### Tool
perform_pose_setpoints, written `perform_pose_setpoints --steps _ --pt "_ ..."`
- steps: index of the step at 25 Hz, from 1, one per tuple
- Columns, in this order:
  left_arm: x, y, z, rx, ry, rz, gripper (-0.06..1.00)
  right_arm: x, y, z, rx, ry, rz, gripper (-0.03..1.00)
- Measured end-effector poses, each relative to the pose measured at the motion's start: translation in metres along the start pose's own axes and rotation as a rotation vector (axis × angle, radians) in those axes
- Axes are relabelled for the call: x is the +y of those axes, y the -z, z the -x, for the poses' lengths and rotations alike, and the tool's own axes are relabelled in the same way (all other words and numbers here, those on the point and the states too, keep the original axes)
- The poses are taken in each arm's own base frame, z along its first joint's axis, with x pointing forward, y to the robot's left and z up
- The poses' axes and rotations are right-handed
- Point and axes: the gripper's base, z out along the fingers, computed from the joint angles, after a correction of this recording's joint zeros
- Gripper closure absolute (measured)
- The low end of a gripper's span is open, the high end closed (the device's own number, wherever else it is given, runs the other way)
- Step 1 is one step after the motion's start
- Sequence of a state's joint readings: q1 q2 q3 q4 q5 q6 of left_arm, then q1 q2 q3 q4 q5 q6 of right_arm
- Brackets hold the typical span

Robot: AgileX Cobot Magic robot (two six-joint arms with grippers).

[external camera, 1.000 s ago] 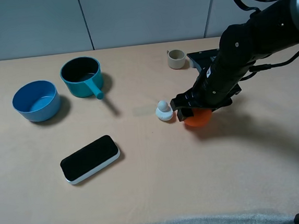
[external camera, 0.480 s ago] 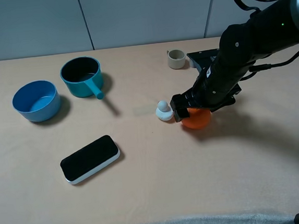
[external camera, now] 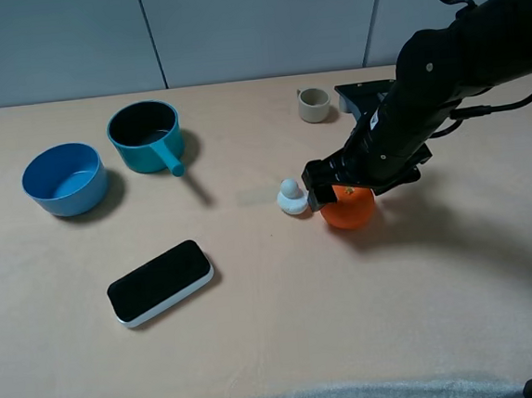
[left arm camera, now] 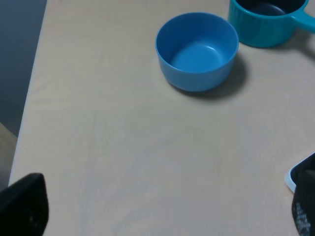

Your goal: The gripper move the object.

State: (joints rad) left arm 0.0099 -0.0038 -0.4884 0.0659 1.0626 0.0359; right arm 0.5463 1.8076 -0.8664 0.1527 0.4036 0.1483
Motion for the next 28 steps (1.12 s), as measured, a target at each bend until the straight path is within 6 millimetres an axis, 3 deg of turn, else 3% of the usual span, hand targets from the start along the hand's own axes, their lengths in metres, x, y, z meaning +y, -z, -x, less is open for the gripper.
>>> perform_pose_setpoints --steps 5,15,28 --pt "0.000 0.000 0.000 0.000 0.000 0.000 -0.05 0.002 0.015 0.000 -0.011 -0.003 0.012 0.28" --pt "0.000 0.000 0.000 0.000 0.000 0.000 -0.05 0.006 0.064 -0.001 -0.064 0.009 0.043 0.28" --pt "0.000 0.000 0.000 0.000 0.000 0.000 -0.05 0.004 0.136 -0.023 -0.093 0.047 0.060 0.28"
